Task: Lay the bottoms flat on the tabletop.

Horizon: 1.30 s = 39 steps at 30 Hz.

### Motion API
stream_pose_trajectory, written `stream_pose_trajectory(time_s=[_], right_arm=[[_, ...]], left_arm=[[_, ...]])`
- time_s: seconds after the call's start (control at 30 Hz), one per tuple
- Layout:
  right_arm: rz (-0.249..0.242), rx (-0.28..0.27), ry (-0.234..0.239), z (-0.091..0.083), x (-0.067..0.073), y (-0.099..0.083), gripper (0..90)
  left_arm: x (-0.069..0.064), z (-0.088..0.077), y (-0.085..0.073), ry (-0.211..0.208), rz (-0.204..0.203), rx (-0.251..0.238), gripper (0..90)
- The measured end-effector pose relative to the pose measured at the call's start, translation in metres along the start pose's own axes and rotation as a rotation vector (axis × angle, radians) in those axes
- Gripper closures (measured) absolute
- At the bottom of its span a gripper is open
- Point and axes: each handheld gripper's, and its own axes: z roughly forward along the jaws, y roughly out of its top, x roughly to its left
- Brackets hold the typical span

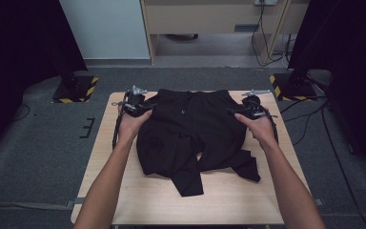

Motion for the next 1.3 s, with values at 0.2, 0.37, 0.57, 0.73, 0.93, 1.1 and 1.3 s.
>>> stream_pose_trajectory(time_s=[0.2, 0.37, 0.57, 0.73, 0.93, 1.1, 1.3], right_arm=[[-0.017, 0.038, 0.015, -0.001, 0.009, -0.028, 41.7], [-0.019, 0.050, 0.014, 0.005, 0.011, -0.043, 42.3], [-0.033, 0.056, 0.027, 0.001, 0.019, -0.058, 50.4], [-0.037, 0.045, 0.018, -0.010, 0.027, -0.074, 53.4], [-0.066, 0.025, 0.036, -0.034, 0.041, -0.095, 55.8], [-0.128, 0.025, 0.047, -0.052, 0.049, -0.107, 59.3], [-0.141, -0.018, 0.063, -0.075, 0.057, -0.120, 64.6]], left_arm=[[-0.019, -0.010, -0.021, -0.025, 0.018, 0.002, 56.7], [-0.031, -0.010, -0.042, -0.047, 0.033, 0.014, 56.3], [-0.038, -0.017, -0.069, -0.068, 0.015, 0.023, 55.4], [-0.049, -0.029, -0.089, -0.088, 0.024, 0.011, 55.4], [-0.061, -0.046, -0.111, -0.121, 0.025, -0.005, 53.8], [-0.071, -0.057, -0.127, -0.138, 0.033, -0.017, 50.9], [-0.076, -0.069, -0.143, -0.152, 0.049, -0.041, 48.7]])
